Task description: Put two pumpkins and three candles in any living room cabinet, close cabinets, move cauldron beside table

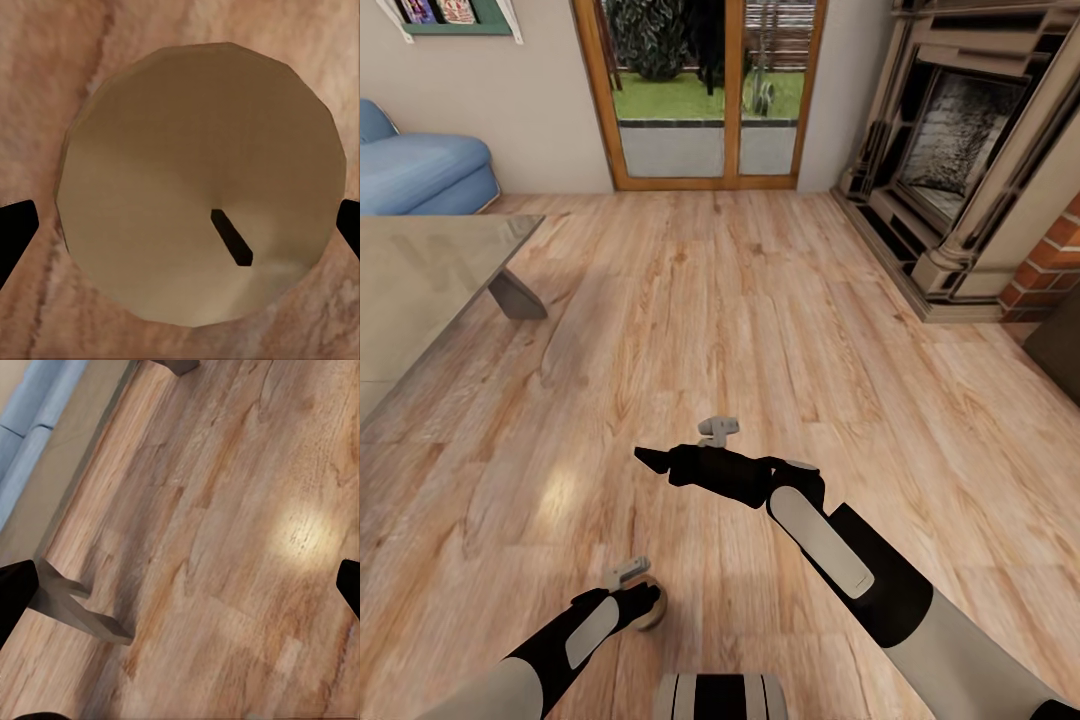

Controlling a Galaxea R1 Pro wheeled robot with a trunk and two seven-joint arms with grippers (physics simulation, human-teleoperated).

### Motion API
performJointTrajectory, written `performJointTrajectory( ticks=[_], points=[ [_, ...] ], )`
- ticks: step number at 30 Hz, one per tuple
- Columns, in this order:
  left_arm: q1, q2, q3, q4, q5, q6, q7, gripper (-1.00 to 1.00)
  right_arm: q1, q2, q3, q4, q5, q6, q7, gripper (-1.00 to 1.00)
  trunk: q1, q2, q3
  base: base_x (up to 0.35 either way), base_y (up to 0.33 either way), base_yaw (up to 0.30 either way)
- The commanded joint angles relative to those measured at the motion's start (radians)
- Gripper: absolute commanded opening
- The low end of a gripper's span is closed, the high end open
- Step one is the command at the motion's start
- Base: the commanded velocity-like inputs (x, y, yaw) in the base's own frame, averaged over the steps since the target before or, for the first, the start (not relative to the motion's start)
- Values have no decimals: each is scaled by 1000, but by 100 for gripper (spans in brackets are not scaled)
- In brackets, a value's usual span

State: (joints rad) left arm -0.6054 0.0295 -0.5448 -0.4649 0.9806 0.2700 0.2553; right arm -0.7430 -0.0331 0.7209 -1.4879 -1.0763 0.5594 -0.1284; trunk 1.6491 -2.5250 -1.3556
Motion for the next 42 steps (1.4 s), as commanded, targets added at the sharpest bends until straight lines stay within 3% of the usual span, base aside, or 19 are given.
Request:
performJointTrajectory(
  ticks=[1, 42],
  points=[
    [-1, 1, -8, -3, 9, 2, 9, 100, -1, -1, 2, -2, -11, 0, -10, 100, 0, -1, -5, 0, 0, 0],
    [-1, 3, -12, -4, 9, 2, -4, 100, -1, -1, 2, -2, -10, 0, -11, 100, 0, -1, -5, 0, 0, 0]
  ],
)
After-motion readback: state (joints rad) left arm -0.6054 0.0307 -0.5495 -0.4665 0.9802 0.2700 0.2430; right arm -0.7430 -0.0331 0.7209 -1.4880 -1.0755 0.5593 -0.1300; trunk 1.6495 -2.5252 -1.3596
